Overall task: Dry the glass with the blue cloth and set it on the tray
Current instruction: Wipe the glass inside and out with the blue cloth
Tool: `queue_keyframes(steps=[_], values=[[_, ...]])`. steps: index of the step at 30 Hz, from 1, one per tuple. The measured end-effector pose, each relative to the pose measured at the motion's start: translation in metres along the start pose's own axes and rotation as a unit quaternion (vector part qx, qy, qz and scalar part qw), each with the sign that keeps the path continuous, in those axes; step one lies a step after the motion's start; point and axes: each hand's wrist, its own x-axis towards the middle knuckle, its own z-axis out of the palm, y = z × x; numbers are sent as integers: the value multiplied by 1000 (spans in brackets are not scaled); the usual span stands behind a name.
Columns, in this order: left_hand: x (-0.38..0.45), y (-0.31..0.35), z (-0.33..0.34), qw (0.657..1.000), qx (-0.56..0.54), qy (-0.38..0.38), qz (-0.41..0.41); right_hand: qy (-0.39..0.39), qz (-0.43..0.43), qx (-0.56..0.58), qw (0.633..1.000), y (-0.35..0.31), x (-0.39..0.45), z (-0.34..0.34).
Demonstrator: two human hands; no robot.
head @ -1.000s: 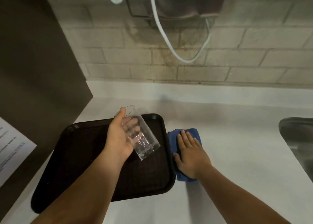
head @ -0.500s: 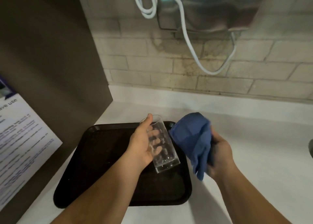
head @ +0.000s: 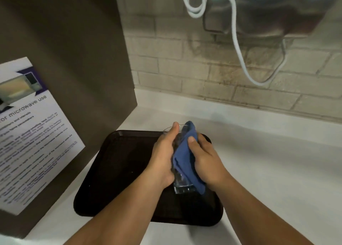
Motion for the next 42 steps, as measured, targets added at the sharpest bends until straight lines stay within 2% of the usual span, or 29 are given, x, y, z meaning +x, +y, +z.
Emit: queue_keyframes(steps=[3,5,7,9,11,12,15,17,19,21,23,25,26,28,30,32,34,35,37,39,41,42], values=[[-8,18,0,999,-13,26,31,12,127,139,982,5,0,0],[-6,28,-3,998,1,52,38,-19,139,156,978,10,-14,4],[-2,32,-5,996,33,61,55,-52,53,25,997,12,-23,14],[2,31,-6,994,68,66,59,-38,-55,-122,990,11,-17,23],[4,25,-9,994,71,52,59,6,-108,-160,981,8,-1,27],[4,22,-9,996,52,40,57,31,-99,-144,984,5,8,26],[0,23,-8,999,11,1,43,65,35,-3,997,-2,32,20],[-3,33,-6,999,8,19,42,71,127,129,981,-1,35,16],[-3,43,-5,997,20,49,47,45,156,157,974,4,20,16],[2,46,-8,994,50,70,61,4,89,17,996,6,-2,25],[5,44,-8,993,74,72,57,11,-45,-156,987,6,-10,34],[9,40,-10,994,79,58,57,58,-126,-214,967,-1,3,41],[9,37,-11,995,71,44,57,80,-126,-202,968,-7,9,41],[8,32,-12,998,34,-1,53,110,-53,-114,986,-15,24,34],[5,34,-11,999,11,-10,47,107,58,-10,993,-13,39,27],[4,41,-10,999,7,16,47,115,165,128,971,-7,42,24],[8,48,-10,996,21,64,63,106,209,142,962,1,25,27],[9,51,-11,994,32,78,73,81,183,89,976,4,14,29],[10,53,-8,992,54,87,75,49,39,-87,994,4,-6,35],[14,52,-6,993,64,74,64,67,-88,-185,976,-2,-2,36],[13,48,-7,996,45,44,58,107,-115,-195,968,-18,16,35],[13,47,-7,998,28,24,53,120,-89,-169,974,-24,24,32]])
